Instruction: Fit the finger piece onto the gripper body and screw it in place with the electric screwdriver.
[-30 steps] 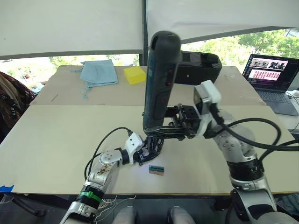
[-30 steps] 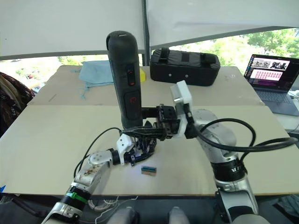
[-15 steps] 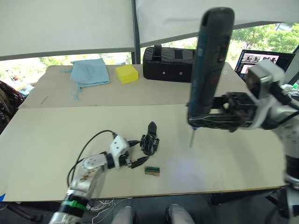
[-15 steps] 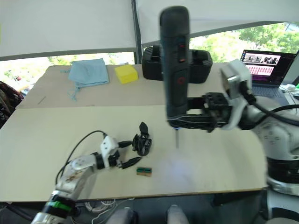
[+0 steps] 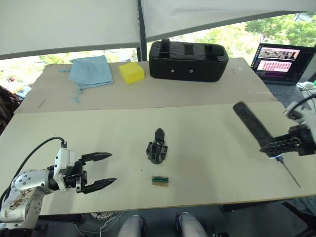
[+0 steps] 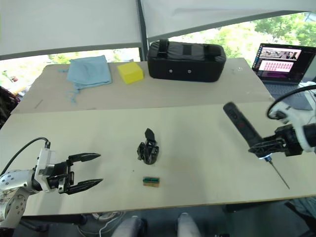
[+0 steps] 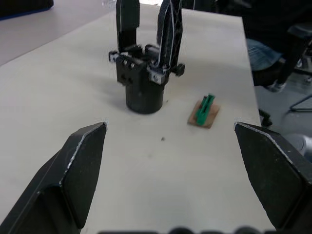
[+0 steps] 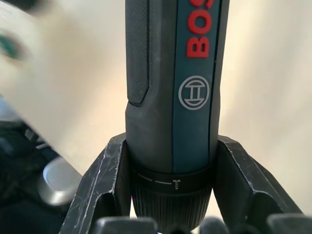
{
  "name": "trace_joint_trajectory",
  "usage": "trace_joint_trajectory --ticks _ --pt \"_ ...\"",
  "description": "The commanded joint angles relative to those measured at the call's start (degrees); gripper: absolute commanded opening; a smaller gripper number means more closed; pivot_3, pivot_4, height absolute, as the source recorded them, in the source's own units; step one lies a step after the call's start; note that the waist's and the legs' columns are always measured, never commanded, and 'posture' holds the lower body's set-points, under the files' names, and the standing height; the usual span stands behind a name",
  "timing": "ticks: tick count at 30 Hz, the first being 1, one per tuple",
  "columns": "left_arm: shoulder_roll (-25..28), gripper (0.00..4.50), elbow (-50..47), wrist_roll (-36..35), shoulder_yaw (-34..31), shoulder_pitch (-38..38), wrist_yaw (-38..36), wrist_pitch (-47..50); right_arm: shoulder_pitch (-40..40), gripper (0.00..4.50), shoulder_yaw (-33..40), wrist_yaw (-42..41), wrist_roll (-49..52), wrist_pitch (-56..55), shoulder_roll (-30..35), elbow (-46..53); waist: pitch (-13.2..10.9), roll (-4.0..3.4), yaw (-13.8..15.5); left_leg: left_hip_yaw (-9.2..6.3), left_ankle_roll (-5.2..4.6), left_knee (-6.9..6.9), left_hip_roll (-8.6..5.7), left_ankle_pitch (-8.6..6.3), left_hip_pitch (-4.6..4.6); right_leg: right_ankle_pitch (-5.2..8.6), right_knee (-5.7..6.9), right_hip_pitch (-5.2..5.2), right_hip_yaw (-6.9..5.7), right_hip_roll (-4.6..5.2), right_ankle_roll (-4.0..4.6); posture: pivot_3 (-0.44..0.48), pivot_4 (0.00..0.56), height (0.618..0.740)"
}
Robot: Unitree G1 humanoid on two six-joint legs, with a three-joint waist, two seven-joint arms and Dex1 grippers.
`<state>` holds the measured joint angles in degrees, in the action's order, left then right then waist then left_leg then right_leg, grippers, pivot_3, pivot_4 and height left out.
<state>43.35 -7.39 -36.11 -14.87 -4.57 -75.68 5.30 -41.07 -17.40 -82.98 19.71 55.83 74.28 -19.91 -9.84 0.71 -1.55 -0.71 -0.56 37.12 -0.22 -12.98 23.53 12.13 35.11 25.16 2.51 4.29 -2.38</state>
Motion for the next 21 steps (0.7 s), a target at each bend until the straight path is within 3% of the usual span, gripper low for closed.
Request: trace_joint_trajectory --ticks 1,6,13,15,18,20,21 --pt "-0.2 4.42 -2.2 -1.2 -1.8 -0.3 3.2 2.3 -5.3 1.9 -3.6 0.9 -6.7 0.5 -2.7 -4.8 -0.2 -0.03 -0.3 0.02 0.0 0.01 0.01 0.0 0.0 -0.02 0.04 0.02 0.02 -0.03 0.02 0.0 0.15 0.74" --pt "-0.3 4.42 -4.8 -1.4 -1.6 -1.5 4.4 3.9 -9.0 1.9 -6.8 4.0 -14.0 -4.1 -9.1 -14.6 -0.2 -0.06 -0.1 0.04 0.0 0.08 -0.03 0.0 0.12 -0.05 0.05 0.08 0.01 -0.04 -0.01 0.0 0.15 0.74" --pt "1.3 4.42 -6.5 -3.2 -3.0 -3.0 4.5 7.3 -11.0 1.9 -7.8 4.6 -20.7 -12.1 -12.9 -23.0 -0.2 -0.06 0.3 0.05 0.0 0.41 -0.06 0.0 0.21 -0.17 0.09 0.02 0.0 0.0 -0.1 0.0 0.15 0.74" --pt "1.0 4.5 -6.3 -2.3 -3.6 -2.8 5.3 6.3 -11.2 2.96 -7.5 4.2 -21.6 -13.6 -13.5 -24.5 -0.2 -0.04 0.4 0.05 0.0 0.59 -0.01 0.0 0.2 -0.19 0.12 -0.06 -0.03 -0.06 -0.1 0.0 0.15 0.74" --pt "1.3 4.5 -5.8 -2.2 -4.3 -2.7 6.0 6.8 -11.5 3.99 -6.8 2.4 -22.0 -14.4 -13.5 -25.3 -0.2 -0.01 0.6 0.05 0.0 0.73 -0.01 0.0 0.17 -0.31 0.1 -0.18 -0.05 -0.08 -0.14 0.0 0.15 0.74" --pt "1.2 4.5 -4.7 -1.4 -5.1 -2.7 6.6 5.9 -11.5 4.48 -5.5 1.8 -21.8 -15.0 -12.9 -25.4 -0.2 0.0 0.6 0.05 0.0 0.77 -0.02 0.0 0.16 -0.34 0.1 -0.21 -0.04 -0.07 -0.16 0.0 0.15 0.74" --pt "1.4 4.5 -3.7 -0.5 -5.5 -2.6 7.2 5.5 -11.5 4.48 -4.3 1.8 -21.4 -15.7 -12.2 -25.3 -0.2 -0.01 0.6 0.05 0.0 0.77 -0.02 0.0 0.16 -0.34 0.1 -0.2 -0.04 -0.07 -0.16 0.0 0.15 0.74"
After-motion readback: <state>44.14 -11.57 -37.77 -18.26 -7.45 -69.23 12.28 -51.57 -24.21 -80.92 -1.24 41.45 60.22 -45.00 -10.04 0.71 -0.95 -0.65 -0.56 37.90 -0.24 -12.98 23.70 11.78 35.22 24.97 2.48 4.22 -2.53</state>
